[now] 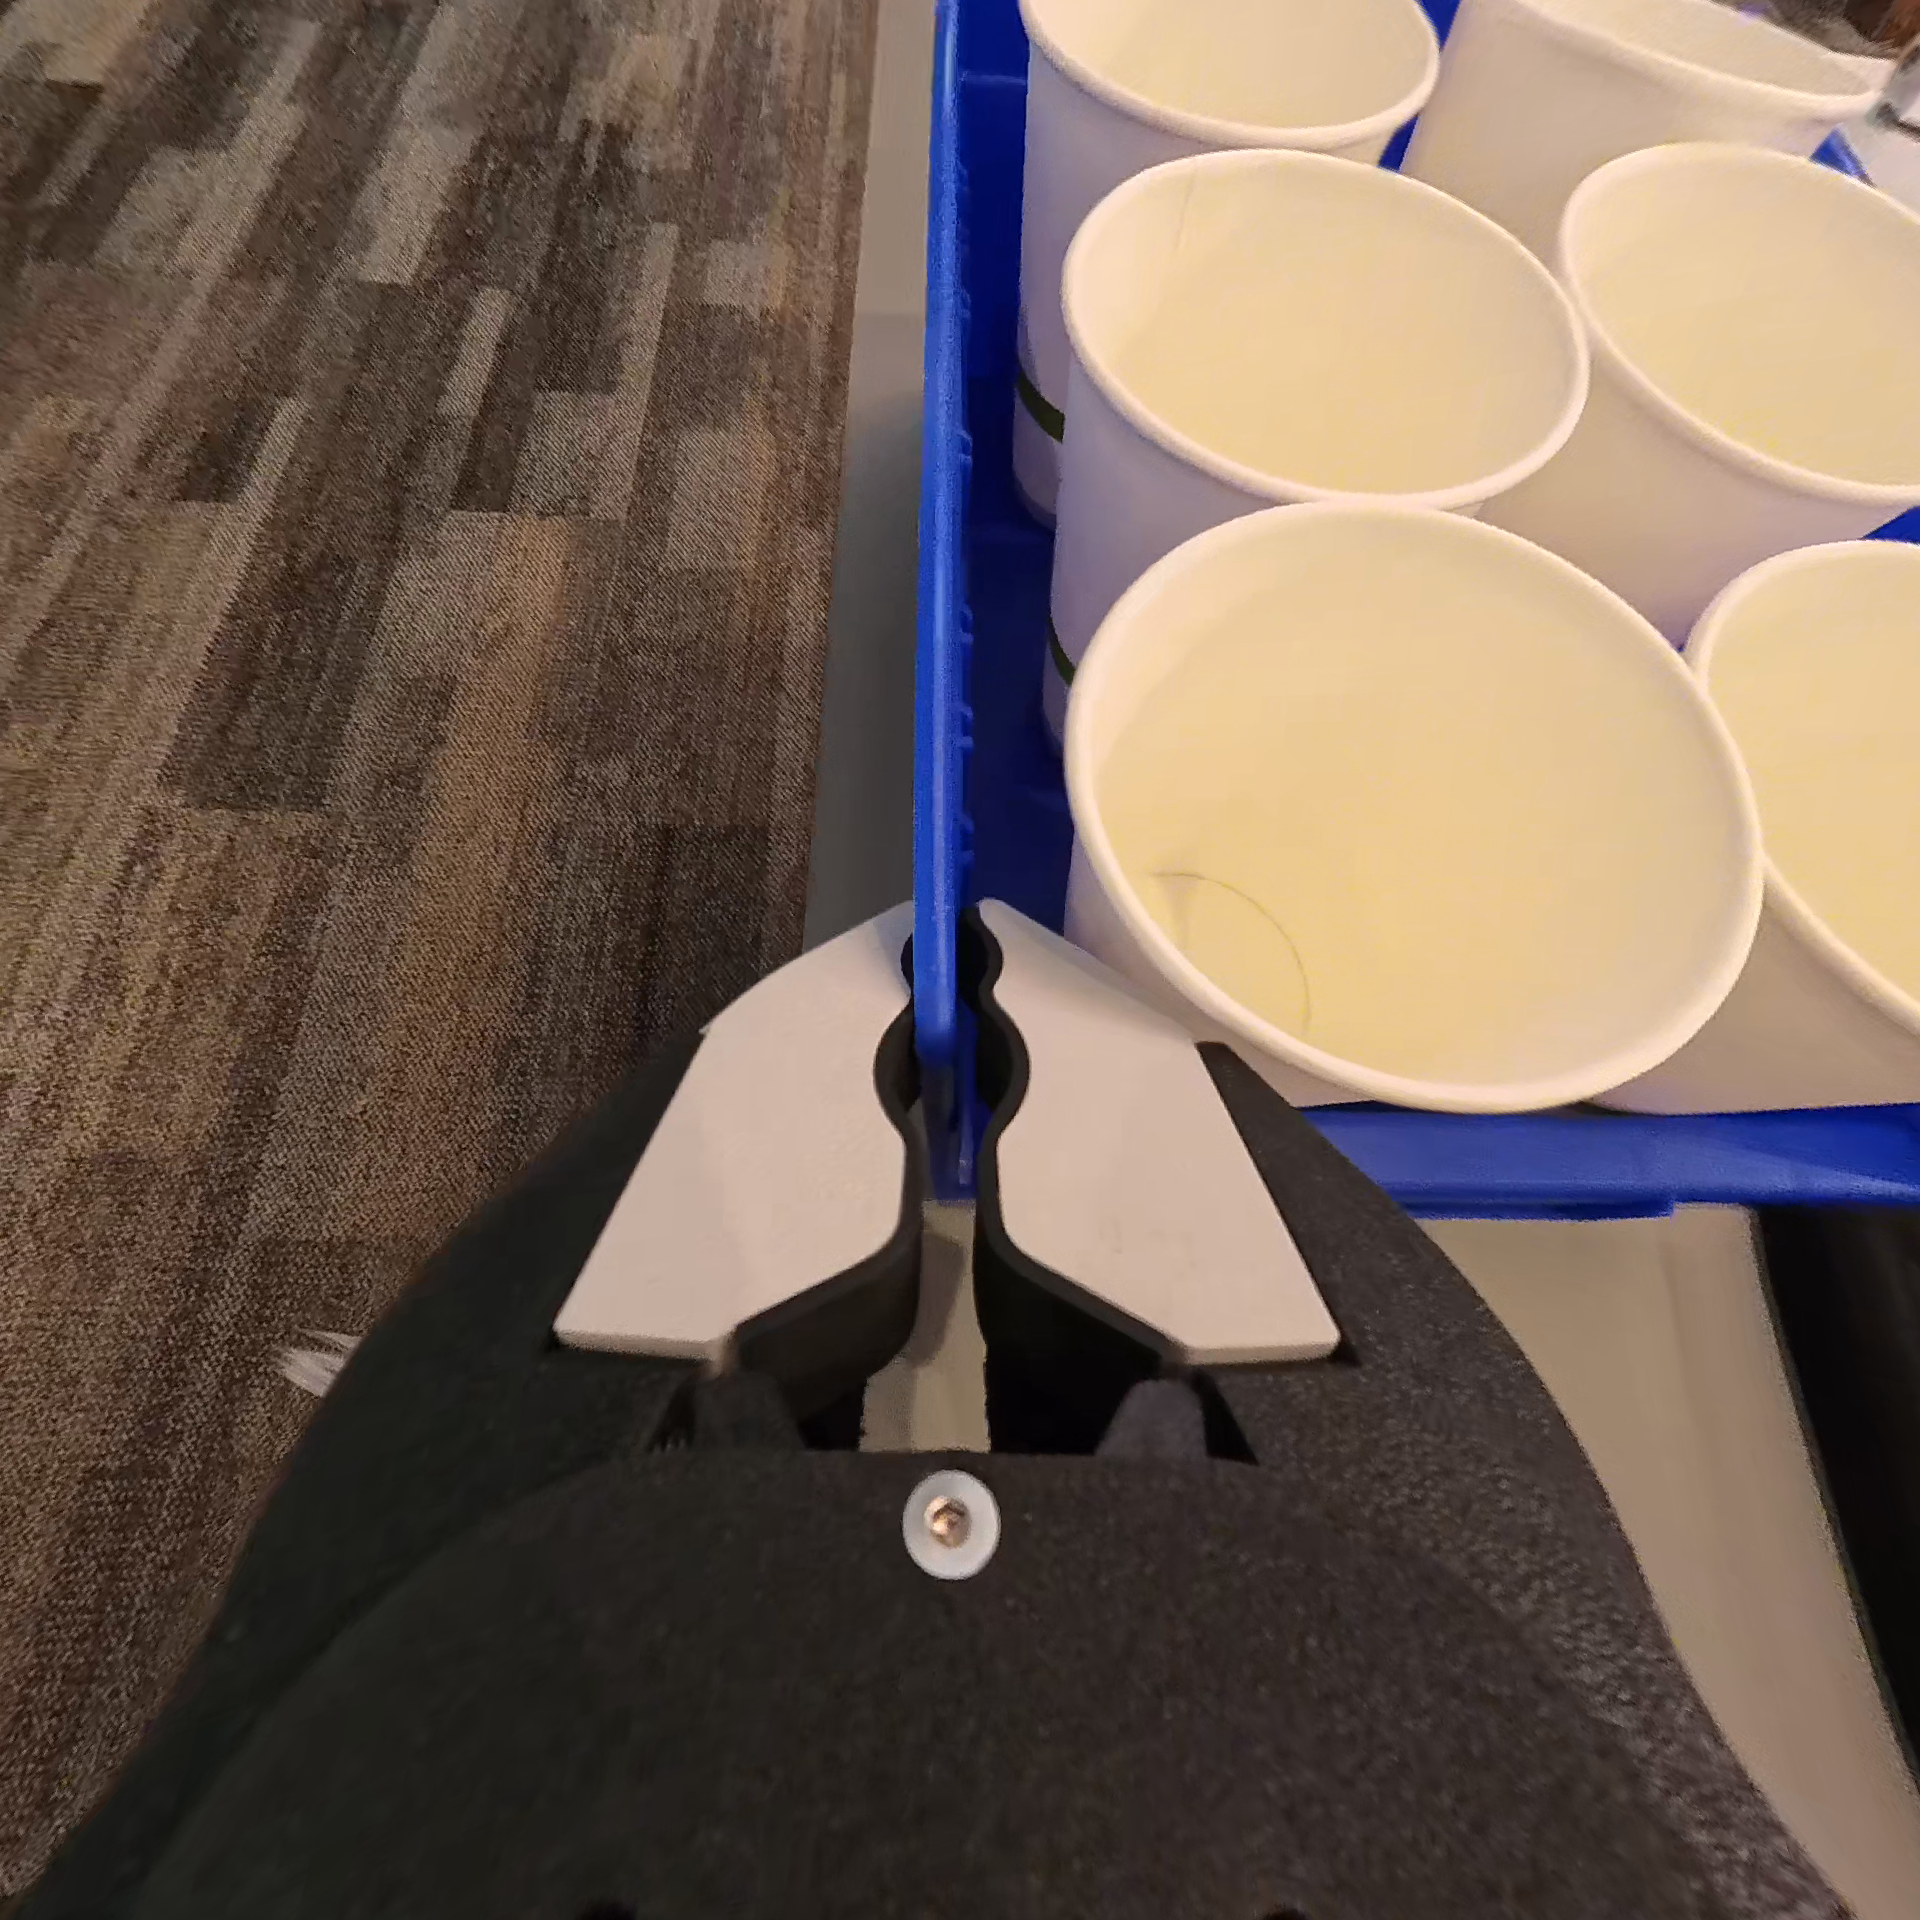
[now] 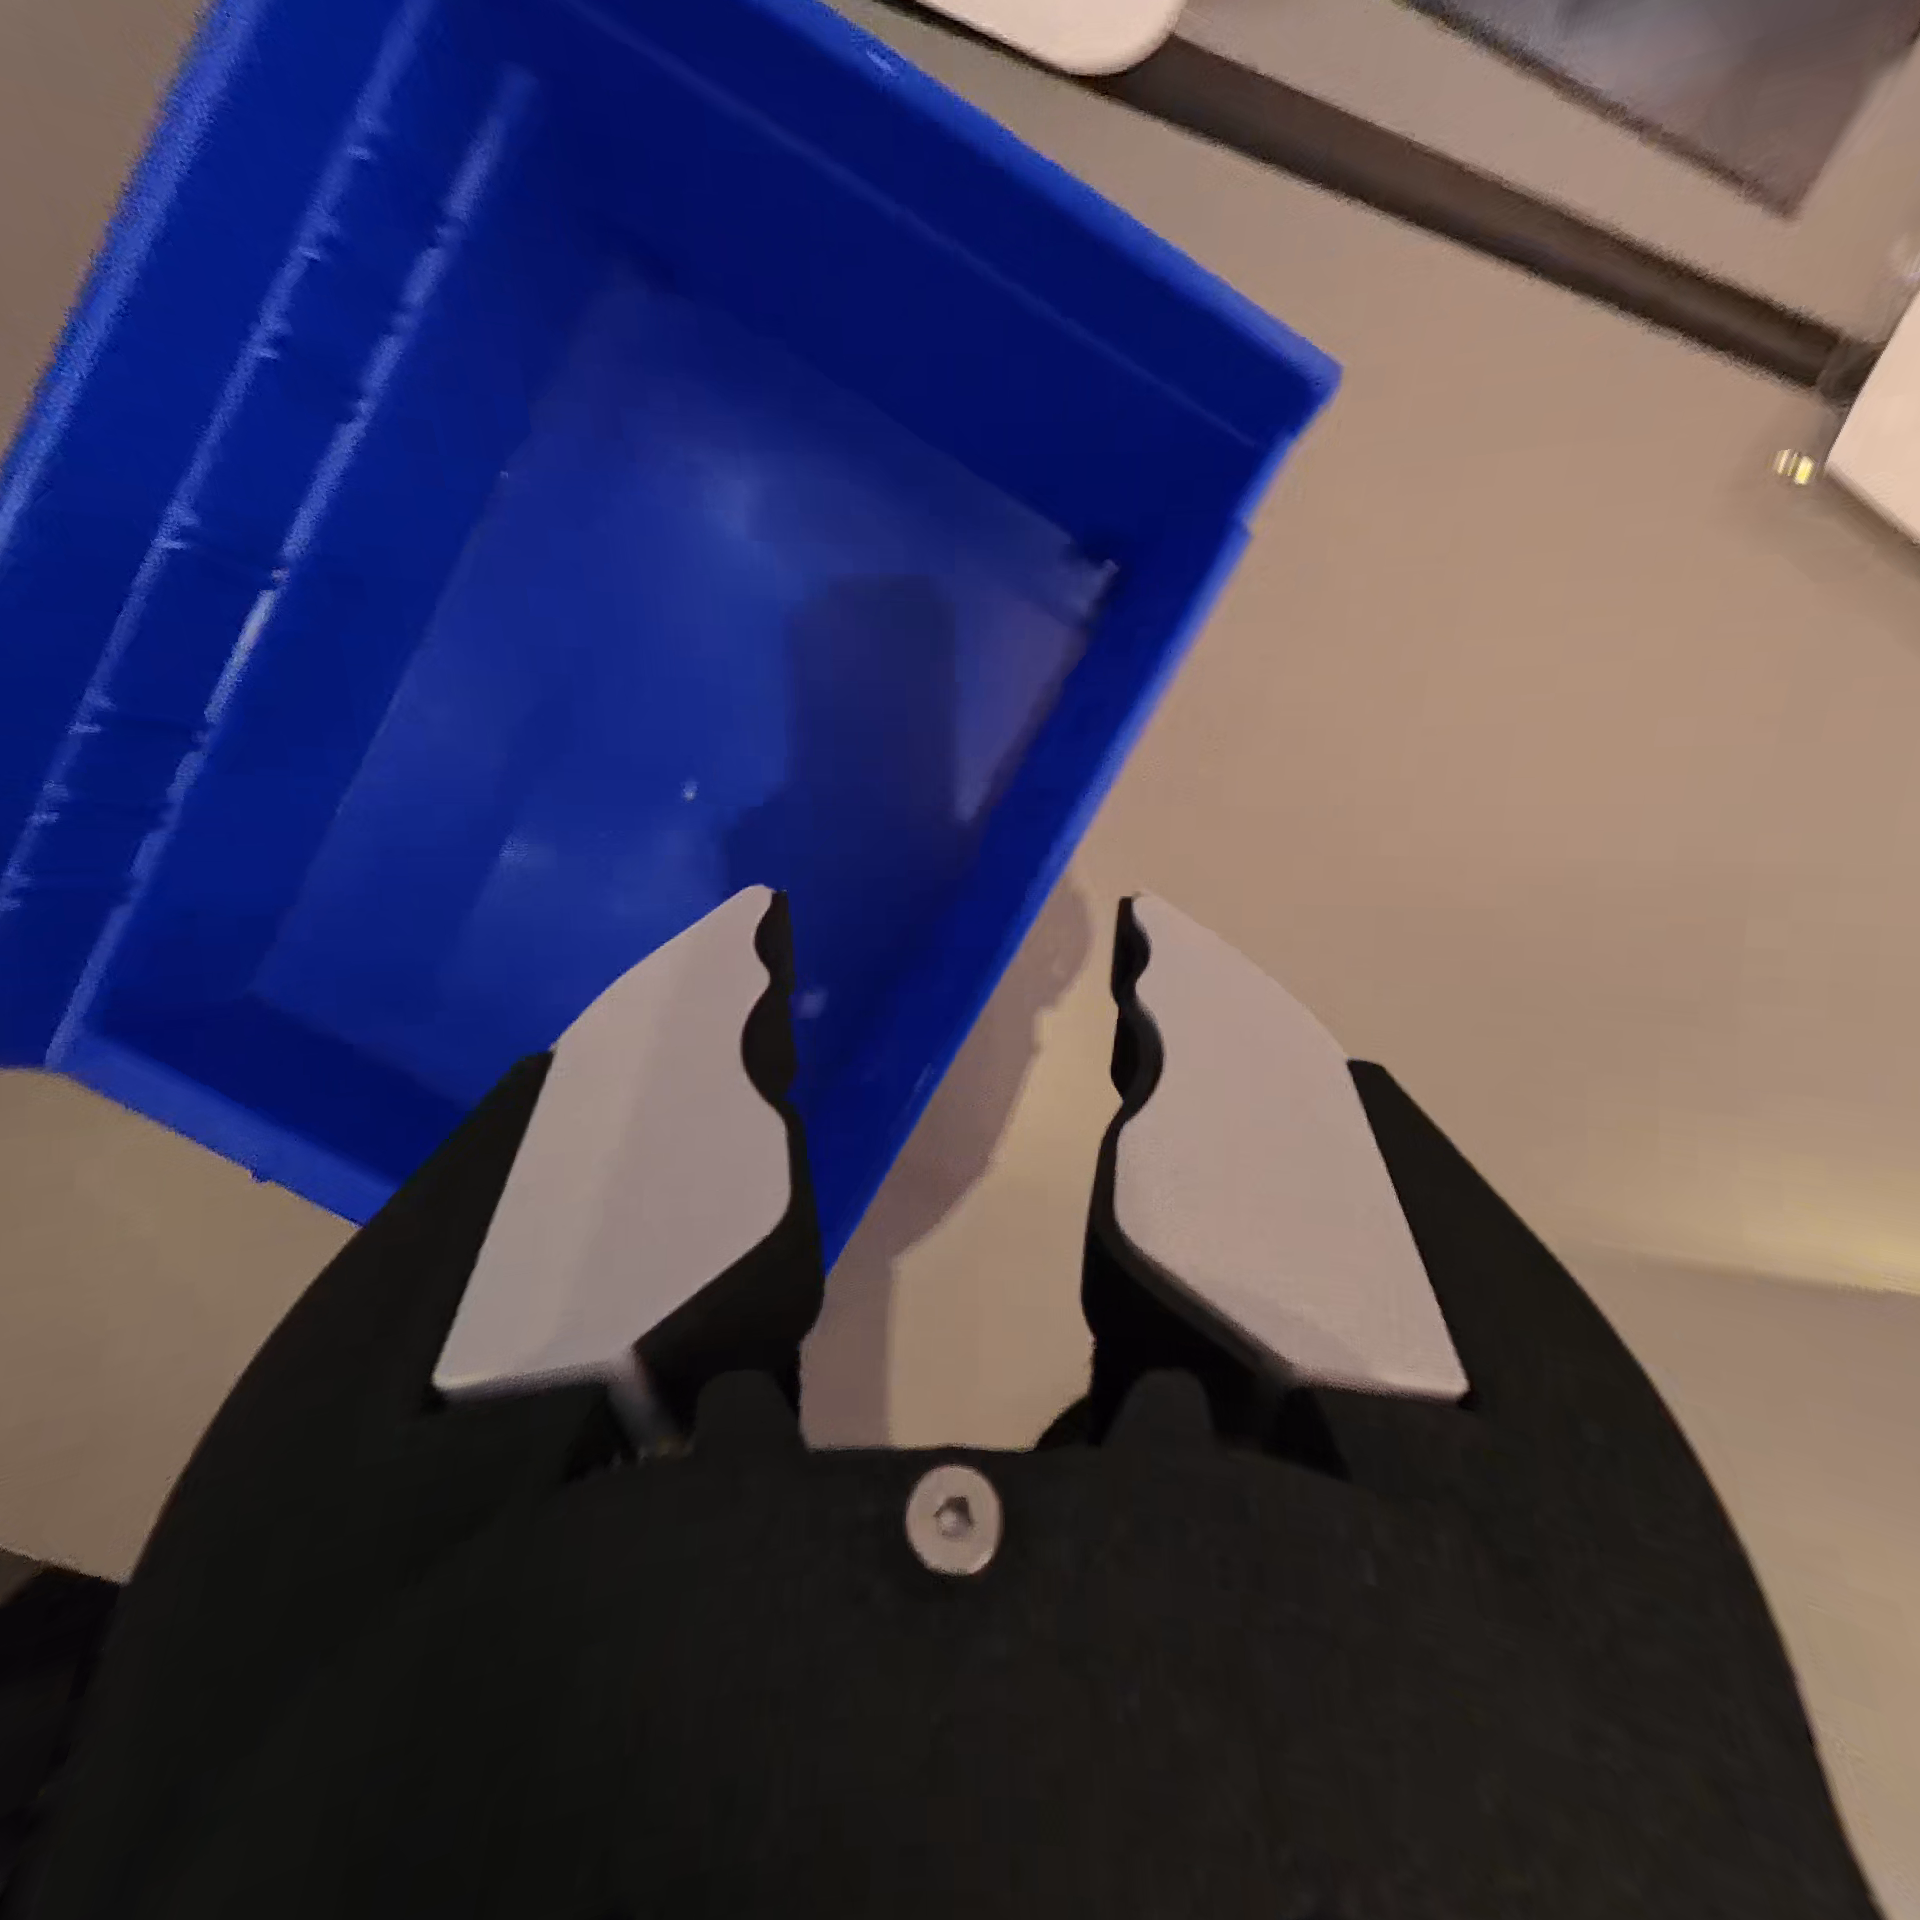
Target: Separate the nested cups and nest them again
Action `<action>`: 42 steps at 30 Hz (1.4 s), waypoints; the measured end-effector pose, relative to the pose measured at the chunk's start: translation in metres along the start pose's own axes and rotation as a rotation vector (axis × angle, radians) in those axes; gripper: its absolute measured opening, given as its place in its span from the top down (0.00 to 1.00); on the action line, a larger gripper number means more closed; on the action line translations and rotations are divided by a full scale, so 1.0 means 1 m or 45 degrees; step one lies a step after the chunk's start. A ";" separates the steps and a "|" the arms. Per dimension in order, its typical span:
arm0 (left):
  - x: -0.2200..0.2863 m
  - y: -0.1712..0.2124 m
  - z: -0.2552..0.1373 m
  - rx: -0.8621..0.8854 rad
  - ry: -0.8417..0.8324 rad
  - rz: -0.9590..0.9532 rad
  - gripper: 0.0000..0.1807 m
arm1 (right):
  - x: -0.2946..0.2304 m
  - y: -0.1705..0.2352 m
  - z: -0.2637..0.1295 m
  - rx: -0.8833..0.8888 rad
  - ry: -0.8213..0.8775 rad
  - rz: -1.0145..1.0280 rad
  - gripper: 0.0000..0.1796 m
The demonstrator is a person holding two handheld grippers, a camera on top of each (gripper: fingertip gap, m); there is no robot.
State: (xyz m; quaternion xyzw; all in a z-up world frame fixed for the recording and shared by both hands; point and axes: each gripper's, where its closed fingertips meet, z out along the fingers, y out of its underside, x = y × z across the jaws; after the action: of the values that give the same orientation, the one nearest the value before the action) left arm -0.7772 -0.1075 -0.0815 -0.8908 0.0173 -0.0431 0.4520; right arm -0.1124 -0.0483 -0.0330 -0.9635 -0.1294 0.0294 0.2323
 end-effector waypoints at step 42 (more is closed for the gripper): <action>0.034 0.003 -0.097 0.161 -0.308 0.051 0.77 | 0.190 0.059 0.034 -0.458 -0.239 0.465 0.98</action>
State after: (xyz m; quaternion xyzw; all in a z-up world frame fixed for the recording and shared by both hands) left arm -0.7521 -0.1896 -0.0244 -0.8586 -0.0223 0.0725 0.5069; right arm 0.0814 -0.0343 -0.0897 -0.9897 0.0224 0.1367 0.0351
